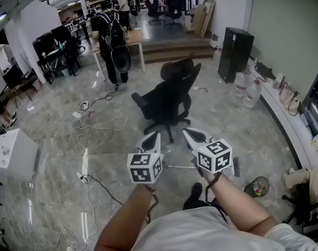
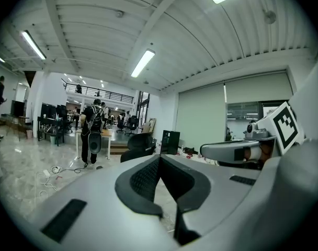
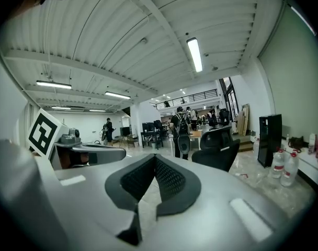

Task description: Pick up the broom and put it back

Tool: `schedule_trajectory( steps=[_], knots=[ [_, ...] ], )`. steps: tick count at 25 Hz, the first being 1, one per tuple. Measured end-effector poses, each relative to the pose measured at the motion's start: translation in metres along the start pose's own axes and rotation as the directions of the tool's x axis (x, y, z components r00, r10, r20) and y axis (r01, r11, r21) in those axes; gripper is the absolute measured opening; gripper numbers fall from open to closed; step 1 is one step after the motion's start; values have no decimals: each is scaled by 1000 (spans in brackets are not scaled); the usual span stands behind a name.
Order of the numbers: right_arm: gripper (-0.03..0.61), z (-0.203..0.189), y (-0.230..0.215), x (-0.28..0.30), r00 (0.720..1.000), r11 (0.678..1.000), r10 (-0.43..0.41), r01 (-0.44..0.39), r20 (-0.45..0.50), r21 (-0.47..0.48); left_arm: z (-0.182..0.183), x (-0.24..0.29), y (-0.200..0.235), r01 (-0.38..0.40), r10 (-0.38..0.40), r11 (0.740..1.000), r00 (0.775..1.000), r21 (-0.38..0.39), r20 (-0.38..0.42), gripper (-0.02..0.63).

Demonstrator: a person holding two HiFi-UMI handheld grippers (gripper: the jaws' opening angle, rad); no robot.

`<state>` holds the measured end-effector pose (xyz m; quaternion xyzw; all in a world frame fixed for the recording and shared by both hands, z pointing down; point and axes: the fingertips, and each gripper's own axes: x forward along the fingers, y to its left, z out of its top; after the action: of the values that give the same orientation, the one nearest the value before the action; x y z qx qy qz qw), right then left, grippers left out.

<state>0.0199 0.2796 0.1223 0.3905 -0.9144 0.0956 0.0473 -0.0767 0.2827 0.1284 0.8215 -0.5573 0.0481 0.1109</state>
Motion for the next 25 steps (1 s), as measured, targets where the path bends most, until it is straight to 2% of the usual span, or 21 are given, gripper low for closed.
schedule_trajectory(
  steps=[6,11,15,20,25],
  knots=[
    [3,-22,-73,71,999,999,43,-43,-8,22,-15,85,30,-27,27,1000,1000,-12,-15,5],
    [5,-36,-169,137,994,995,96,-94,-44,30,-23,203,48,-96,96,995,994,3,-54,5],
    [5,-72,-228,189,980,987,161,-157,-121,35,-56,287,66,-129,123,991,986,-46,-109,5],
    [12,-134,-281,243,939,972,236,-222,-251,81,-109,364,98,-169,137,976,967,-140,-213,5],
    [21,-241,-287,281,860,953,294,-296,-417,61,-210,400,128,-176,103,963,940,-202,-326,5]
  ],
)
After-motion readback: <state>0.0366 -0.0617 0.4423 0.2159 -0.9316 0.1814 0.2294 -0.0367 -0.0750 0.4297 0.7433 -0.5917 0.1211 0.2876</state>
